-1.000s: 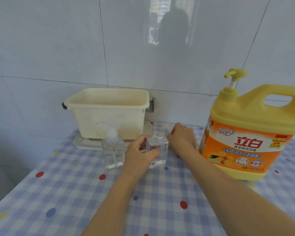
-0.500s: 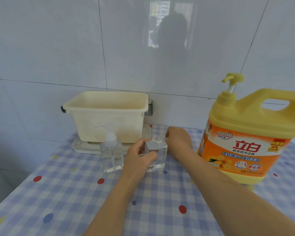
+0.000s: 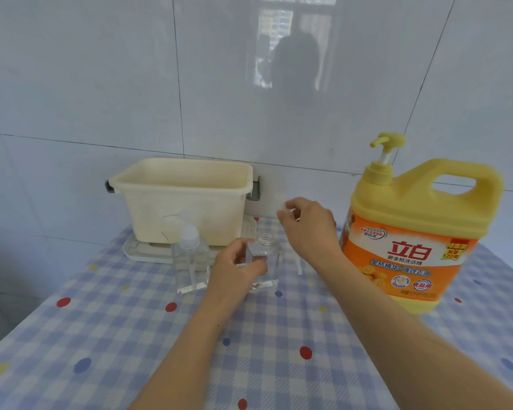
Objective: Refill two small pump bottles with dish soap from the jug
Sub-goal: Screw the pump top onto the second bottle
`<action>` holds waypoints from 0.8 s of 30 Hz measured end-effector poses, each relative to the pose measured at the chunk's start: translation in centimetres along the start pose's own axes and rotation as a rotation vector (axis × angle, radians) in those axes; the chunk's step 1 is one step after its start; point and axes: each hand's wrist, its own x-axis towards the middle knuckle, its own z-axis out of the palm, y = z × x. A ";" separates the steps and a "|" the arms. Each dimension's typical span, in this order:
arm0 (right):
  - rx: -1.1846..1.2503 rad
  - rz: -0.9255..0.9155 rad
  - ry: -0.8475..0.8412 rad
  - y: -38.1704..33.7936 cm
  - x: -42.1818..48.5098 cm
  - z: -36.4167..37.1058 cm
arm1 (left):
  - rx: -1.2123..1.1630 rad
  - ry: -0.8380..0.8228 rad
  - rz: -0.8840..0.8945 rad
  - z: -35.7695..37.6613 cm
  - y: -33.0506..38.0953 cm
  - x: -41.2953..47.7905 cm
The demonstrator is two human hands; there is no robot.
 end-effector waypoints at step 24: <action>0.759 -0.221 0.318 -1.6 -1.0 -2.6 | 0.179 -0.210 0.115 0.2 0.6 3.3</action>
